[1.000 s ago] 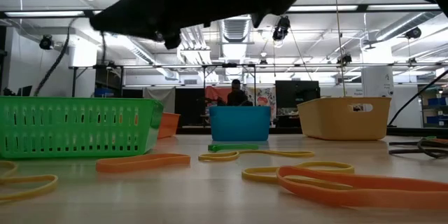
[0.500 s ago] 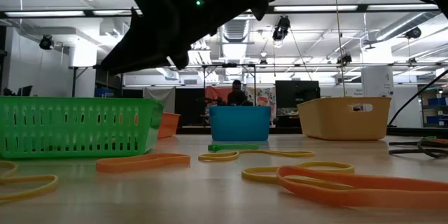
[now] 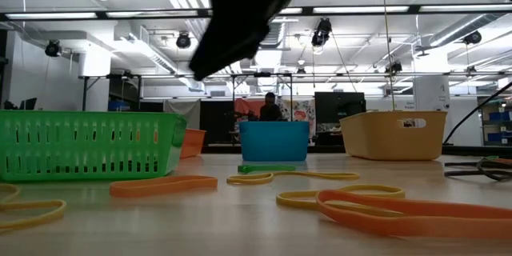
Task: Sort rubber bands into baskets
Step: Put the green rubberband into the yellow bin
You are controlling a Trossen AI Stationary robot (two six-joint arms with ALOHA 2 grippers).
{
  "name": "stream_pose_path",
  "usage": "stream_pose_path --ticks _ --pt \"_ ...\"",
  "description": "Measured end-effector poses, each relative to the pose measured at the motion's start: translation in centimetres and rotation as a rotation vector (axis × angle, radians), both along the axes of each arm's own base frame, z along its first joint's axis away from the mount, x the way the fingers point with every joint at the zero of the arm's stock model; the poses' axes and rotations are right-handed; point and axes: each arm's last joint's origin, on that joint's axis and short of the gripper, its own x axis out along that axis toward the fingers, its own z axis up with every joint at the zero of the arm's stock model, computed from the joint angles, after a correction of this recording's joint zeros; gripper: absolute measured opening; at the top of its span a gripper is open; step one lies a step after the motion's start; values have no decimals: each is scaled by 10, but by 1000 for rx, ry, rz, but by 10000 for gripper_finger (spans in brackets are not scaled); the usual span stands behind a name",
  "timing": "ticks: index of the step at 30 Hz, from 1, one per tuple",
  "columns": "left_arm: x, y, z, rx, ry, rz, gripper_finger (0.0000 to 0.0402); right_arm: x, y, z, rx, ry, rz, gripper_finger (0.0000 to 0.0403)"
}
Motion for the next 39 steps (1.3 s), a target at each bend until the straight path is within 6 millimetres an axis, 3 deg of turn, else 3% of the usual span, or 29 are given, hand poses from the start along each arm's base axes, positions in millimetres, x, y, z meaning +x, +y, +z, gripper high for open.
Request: stream_pose_path --ticks 6,16,25,39 --pt "5 -5 -23 -33 43 4 103 -26 -1 9 -13 172 -20 165" --pt "9 -12 -36 -38 20 -25 103 -48 -5 -28 -58 347 -49 164" --pt "12 -12 -33 23 0 -56 103 -53 -7 -61 -52 255 -31 166" --pt "23 -14 -35 83 0 -92 103 -59 -20 -89 -23 141 -68 146"
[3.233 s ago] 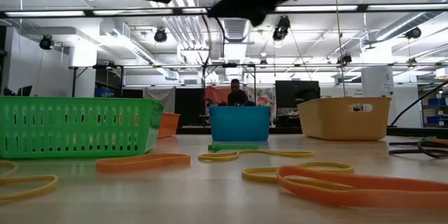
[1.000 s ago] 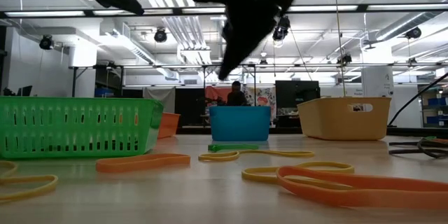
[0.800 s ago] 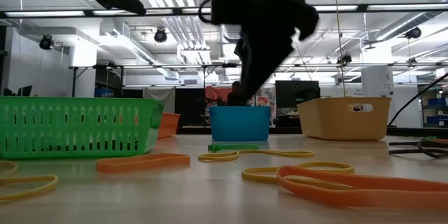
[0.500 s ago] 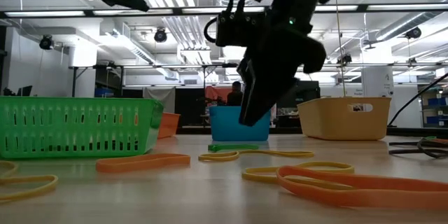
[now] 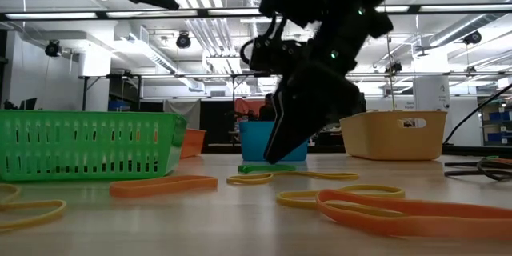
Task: Sort rubber bands into baskets
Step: Put the green rubberband into the yellow bin
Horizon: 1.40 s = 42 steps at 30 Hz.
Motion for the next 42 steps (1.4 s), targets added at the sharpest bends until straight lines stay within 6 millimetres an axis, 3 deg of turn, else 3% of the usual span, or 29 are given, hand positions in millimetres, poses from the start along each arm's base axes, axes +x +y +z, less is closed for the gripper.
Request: stream_pose_path --ticks 9,17,23,26,32,37,42 --pt "5 -1 -5 -1 26 4 103 -5 -1 -17 30 -56 -30 119" --pt "9 -2 -8 -3 33 6 103 -6 -1 -18 26 -51 -24 22" --pt "9 -2 -8 -9 34 10 103 -6 -1 -14 18 -69 -7 9" --pt "9 -2 -8 -14 33 13 103 -5 -1 -2 21 -99 -1 9" --pt "9 -2 -8 -26 29 21 103 -16 -1 43 15 -181 18 9" --pt "9 -2 -8 -30 30 23 103 -39 -3 86 -63 -218 -8 9" --pt "9 -2 -8 -32 30 23 103 -69 -14 117 -186 -190 -150 9"
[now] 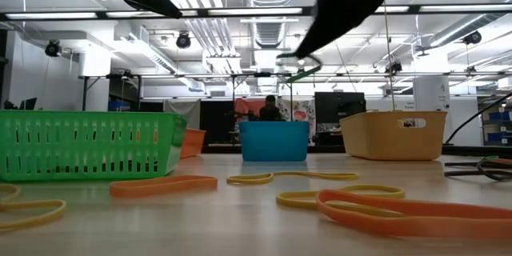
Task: Sort rubber bands into baskets
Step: Put the green rubberband into the yellow bin, then put the violet rubberband into the green bin
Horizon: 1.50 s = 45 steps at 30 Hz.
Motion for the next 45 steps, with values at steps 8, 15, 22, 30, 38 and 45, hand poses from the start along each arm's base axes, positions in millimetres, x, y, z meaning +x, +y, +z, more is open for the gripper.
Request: stream_pose_path --ticks 8,15,22,30,38,45 --pt "0 0 0 -16 -8 8 103 -61 -45 17 -124 134 -593 9" --pt "0 0 0 -33 -14 18 103 -90 -82 7 6 114 -1102 9" --pt "0 0 0 -63 -25 35 103 -90 -91 3 5 118 -1123 26" --pt "0 -1 0 -106 -38 57 103 -90 -90 3 5 116 -1114 99" --pt "-1 -15 -3 -282 -6 -45 103 -63 -54 12 2 -23 -782 139" --pt "-20 -46 -14 -623 291 -18 103 -46 -7 25 5 -182 -483 134"
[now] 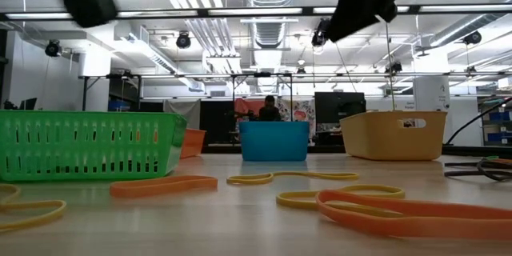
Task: Sort rubber bands into baskets
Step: Put the violet rubberband into the green bin
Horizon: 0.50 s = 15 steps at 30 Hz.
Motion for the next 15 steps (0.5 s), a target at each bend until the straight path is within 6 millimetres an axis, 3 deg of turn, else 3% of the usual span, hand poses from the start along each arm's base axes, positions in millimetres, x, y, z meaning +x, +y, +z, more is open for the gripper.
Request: stream_pose_path --ticks 6,15 --pt "-22 -25 -1 22 368 40 103 0 13 1 -2 -19 57 121" --pt "-17 -39 -33 137 561 50 101 -2 13 -7 5 -5 43 112"
